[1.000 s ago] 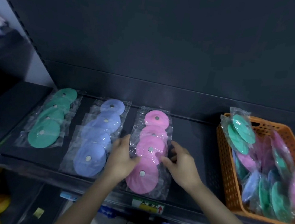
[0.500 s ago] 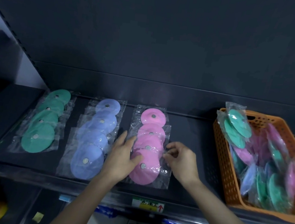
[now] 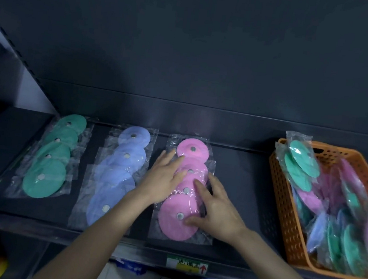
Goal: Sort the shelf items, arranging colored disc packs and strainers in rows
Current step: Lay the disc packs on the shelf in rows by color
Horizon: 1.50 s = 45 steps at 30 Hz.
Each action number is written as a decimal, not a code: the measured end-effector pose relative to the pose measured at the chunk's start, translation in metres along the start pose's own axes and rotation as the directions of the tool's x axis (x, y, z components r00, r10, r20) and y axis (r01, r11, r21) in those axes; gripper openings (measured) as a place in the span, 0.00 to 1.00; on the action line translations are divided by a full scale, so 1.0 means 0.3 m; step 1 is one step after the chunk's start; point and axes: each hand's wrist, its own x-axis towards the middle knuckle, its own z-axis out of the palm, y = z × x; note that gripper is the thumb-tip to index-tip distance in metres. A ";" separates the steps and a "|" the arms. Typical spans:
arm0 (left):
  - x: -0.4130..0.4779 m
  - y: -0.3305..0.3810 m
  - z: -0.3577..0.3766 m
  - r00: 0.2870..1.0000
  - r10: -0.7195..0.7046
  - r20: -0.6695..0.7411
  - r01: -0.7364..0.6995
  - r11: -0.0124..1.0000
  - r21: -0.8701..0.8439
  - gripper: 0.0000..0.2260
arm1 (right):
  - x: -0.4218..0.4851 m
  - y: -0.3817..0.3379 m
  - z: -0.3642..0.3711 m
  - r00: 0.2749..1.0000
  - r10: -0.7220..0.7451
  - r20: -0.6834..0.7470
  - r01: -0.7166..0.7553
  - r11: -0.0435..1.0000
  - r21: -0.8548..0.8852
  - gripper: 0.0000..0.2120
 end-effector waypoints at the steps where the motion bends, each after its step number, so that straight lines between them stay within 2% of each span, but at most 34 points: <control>1: 0.027 -0.004 -0.002 1.000 -0.019 0.007 0.019 1.000 0.005 0.26 | 0.008 0.003 -0.001 1.000 0.009 0.009 -0.009 1.000 -0.008 0.51; 7: 0.154 -0.027 -0.019 0.994 -0.092 0.065 0.091 0.996 0.021 0.25 | 0.049 0.023 -0.020 1.000 0.004 0.017 -0.004 1.000 -0.017 0.52; 13: 0.195 -0.043 -0.031 0.997 -0.021 0.069 0.020 1.000 0.018 0.22 | 0.070 0.026 -0.028 1.000 -0.009 0.023 0.010 1.000 -0.029 0.52; 20: 0.184 -0.036 -0.025 1.000 -0.005 0.024 0.004 0.998 0.064 0.24 | 0.066 0.011 -0.025 1.000 0.017 0.006 -0.017 0.999 -0.047 0.51; 24: 0.154 0.004 -0.040 0.996 0.022 -0.085 -0.002 0.975 0.223 0.24 | 0.030 -0.007 -0.049 0.999 0.011 -0.034 -0.008 0.996 0.087 0.49; 27: 0.131 0.061 -0.062 0.991 0.095 -0.093 -0.078 0.981 0.176 0.23 | -0.020 -0.007 -0.093 0.987 0.041 -0.156 -0.018 0.989 0.149 0.40; 32: 0.120 0.213 -0.050 0.976 0.212 -0.057 -0.206 0.974 0.098 0.22 | -0.118 0.036 -0.201 0.918 0.116 -0.379 -0.088 0.992 0.089 0.23; 40: 0.166 0.497 0.024 0.949 0.315 0.009 -0.315 0.949 -0.030 0.23 | -0.253 0.130 -0.383 0.733 0.162 -0.661 -0.102 0.986 0.129 0.12; 42: 0.182 0.549 0.046 0.954 0.300 0.016 -0.297 0.950 -0.096 0.23 | -0.275 0.160 -0.419 0.682 0.170 -0.711 -0.121 0.986 0.119 0.11; 45: 0.214 0.633 0.082 0.985 0.174 0.009 -0.170 0.970 -0.174 0.23 | -0.327 0.244 -0.470 0.621 0.203 -0.757 -0.235 0.970 0.066 0.11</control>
